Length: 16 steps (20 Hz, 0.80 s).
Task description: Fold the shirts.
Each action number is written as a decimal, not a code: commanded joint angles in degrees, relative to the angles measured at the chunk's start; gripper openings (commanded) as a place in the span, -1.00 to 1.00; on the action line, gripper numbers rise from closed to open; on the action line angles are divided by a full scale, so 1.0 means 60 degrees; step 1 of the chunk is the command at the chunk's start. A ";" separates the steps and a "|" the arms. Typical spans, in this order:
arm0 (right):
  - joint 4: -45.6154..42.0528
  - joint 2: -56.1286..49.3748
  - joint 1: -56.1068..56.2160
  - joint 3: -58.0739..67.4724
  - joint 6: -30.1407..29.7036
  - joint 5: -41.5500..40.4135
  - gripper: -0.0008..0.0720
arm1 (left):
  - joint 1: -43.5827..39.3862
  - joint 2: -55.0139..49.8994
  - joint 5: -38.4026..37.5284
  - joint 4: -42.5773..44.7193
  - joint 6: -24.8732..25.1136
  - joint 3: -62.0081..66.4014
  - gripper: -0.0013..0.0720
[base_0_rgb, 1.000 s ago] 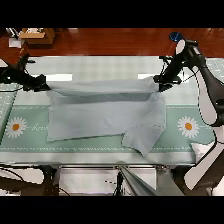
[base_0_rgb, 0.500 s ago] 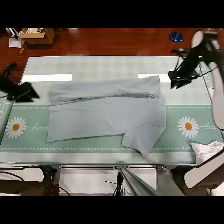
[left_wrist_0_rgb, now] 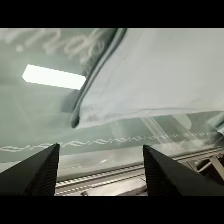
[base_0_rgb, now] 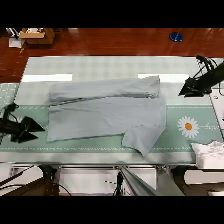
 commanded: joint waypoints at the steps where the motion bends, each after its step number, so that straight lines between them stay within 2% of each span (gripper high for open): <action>1: 0.0470 0.0488 -0.0310 -0.1275 -0.0521 -0.1126 0.15 | 0.0168 0.0255 0.0608 -0.0546 0.0175 -0.1049 0.70; 7: 0.0863 0.0488 -0.0306 -0.1406 -0.0616 -0.1596 0.15 | -0.0412 0.0208 0.2339 -0.1279 0.0168 -0.1810 0.70; 9: 0.0874 0.0488 -0.0306 -0.1406 -0.0612 -0.1552 0.15 | -0.0962 0.0208 0.2976 -0.1290 0.0106 -0.2069 0.64; 10: 0.0914 0.0488 -0.0306 -0.1406 -0.0608 -0.1523 0.15 | -0.1242 0.0208 0.3249 -0.1279 -0.0044 -0.2142 0.54; 12: 0.1009 0.0488 -0.0306 -0.1402 -0.0514 -0.1475 0.15 | -0.1632 0.0208 0.3435 -0.1282 -0.0106 -0.2157 -0.70; 13: 0.1005 0.0488 -0.0310 -0.1402 -0.0466 -0.1406 0.15 | -0.1723 0.0211 0.3406 -0.1279 -0.0076 -0.2157 -0.91; 16: 0.0291 0.0488 -0.0390 -0.1453 -0.0474 -0.0597 0.15 | -0.1668 0.0211 0.3224 -0.1279 -0.0080 -0.2153 -0.91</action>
